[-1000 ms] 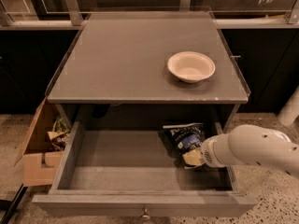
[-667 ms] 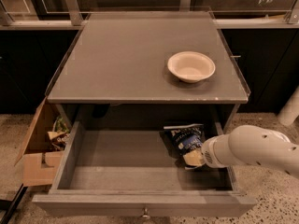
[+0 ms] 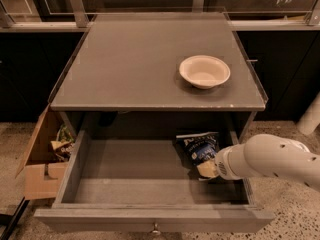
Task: Place blue chip bag into top drawer
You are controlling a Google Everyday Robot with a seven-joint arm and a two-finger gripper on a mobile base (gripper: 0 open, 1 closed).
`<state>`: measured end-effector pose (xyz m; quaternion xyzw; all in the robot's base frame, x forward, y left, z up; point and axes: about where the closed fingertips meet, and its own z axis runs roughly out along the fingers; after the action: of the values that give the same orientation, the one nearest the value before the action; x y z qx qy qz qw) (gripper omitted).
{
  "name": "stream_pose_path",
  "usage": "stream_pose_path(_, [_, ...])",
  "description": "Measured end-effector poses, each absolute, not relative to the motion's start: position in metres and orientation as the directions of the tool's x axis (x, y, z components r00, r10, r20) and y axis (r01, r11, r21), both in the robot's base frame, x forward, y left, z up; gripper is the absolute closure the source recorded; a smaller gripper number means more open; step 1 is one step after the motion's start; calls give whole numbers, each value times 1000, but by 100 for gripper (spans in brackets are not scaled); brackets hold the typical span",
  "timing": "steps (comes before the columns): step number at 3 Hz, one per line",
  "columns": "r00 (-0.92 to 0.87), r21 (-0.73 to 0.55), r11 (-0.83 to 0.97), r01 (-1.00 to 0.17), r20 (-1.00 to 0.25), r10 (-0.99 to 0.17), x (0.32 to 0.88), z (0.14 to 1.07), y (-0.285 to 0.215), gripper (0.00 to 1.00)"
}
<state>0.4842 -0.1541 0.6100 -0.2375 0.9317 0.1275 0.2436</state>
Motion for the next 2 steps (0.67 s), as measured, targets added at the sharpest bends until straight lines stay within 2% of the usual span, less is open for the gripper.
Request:
stream_pose_path(1, [-760,118,848,-516,-518,-391,485,612,-150,17])
stream_pose_path(2, [-747,121,834,-538,-527,-405,487,615,-142,0])
